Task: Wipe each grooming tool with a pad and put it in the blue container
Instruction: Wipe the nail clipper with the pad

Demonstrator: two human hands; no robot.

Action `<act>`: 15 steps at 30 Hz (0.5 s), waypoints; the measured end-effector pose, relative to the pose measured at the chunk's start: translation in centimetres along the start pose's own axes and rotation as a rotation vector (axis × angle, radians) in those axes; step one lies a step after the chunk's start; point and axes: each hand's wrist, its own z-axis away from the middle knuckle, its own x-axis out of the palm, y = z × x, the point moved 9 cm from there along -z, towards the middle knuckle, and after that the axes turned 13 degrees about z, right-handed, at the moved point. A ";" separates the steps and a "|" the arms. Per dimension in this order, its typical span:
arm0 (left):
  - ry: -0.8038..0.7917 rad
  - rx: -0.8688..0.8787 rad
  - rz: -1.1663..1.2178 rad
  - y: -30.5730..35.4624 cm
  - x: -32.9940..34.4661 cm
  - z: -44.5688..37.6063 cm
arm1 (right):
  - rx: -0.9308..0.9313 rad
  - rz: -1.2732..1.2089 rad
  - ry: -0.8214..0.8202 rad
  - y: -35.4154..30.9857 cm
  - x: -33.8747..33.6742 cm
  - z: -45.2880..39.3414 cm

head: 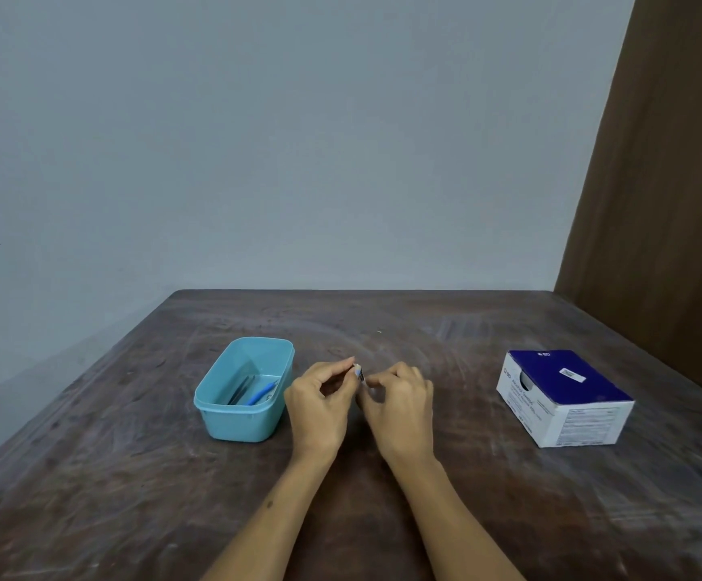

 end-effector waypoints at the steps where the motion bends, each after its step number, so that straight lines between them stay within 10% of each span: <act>1: 0.000 0.002 0.005 0.0 0.0 0.0 | 0.007 -0.006 0.000 0.1 0.0 0.0; 15: -0.009 0.013 0.032 -0.1 0.0 -0.2 | -0.028 -0.025 0.075 -0.5 -0.8 -0.1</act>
